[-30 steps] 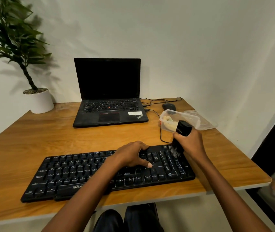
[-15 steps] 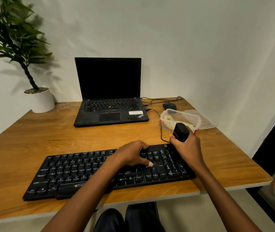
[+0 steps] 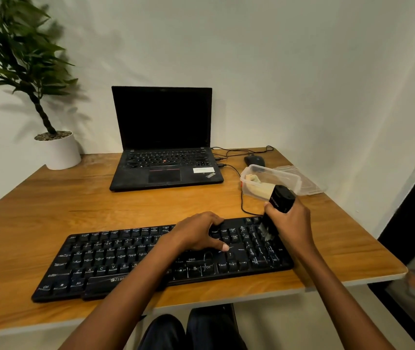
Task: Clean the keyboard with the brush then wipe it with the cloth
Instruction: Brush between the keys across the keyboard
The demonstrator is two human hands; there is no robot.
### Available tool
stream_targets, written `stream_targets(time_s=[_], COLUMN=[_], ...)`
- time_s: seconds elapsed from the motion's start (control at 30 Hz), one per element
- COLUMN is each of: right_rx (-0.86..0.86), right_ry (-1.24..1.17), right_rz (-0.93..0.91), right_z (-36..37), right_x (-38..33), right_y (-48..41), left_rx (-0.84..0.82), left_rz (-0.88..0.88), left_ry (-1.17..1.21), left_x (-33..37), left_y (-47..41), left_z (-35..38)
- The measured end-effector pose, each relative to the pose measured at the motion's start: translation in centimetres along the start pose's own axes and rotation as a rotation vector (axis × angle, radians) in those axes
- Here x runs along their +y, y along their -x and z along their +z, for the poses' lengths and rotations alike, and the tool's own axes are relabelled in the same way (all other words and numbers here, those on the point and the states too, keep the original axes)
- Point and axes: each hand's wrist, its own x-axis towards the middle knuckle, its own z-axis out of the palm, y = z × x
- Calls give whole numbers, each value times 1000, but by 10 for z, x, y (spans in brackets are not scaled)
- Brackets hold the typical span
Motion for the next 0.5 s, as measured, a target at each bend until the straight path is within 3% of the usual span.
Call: stream_targets(time_s=[0.07,0.23,0.4,0.5], right_rx=[-1,-96,-20,-58], right_ry=[48,-129,175,-6], right_rz=[-65,99,-117,29], right_z=[4,-4,13,6], right_x=[-4,-3,-13,-8], right_y=[6,3,8,12], left_rx=[-2,-6,-5,-4], left_rz=[2,-3,-8,-13], left_ry=[-4,-3,2,13], left_x=[1,1,2,2], left_y=[0,1,1,1], left_z=[-1,-1,0,0])
